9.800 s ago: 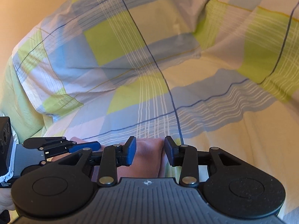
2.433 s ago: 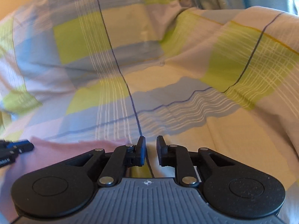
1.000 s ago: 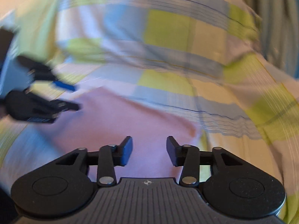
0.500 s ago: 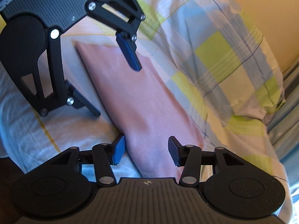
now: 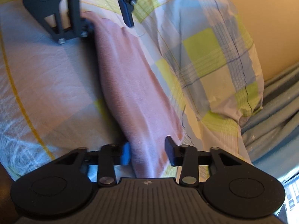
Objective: Fold clothes
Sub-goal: 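Grasp the folded top's ends with both grippers and lift it, then carry the held pink top with both grippers to the clothes stack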
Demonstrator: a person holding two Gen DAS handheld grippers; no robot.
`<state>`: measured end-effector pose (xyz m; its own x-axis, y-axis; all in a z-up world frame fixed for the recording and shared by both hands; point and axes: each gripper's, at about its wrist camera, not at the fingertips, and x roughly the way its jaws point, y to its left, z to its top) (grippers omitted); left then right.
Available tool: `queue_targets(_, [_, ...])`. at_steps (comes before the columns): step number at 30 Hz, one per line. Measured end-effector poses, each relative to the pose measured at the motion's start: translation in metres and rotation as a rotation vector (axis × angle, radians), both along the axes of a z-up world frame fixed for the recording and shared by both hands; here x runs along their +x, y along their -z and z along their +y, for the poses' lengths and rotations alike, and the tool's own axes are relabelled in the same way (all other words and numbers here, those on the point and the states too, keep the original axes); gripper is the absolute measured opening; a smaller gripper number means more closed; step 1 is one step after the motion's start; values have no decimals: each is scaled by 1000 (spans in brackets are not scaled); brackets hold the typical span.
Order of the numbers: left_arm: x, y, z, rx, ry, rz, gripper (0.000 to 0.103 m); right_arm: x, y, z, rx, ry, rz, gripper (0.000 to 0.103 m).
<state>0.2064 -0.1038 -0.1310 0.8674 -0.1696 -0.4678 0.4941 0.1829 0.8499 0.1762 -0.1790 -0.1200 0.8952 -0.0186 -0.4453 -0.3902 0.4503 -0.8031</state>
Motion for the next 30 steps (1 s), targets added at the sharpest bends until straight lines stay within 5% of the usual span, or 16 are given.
queue_targets(7, [-11,-7,5,20,22,-14,7,-1,-4,-1,21,20,9,7])
queue_targets(17, [-51,-41,-20,23,136,-98,6,-43,-54,-19,15,65,-52,6])
queue_targets(30, [-123,-134,-93,-33,408,-236,6,-140,-131,-87,-23,239,-139,6])
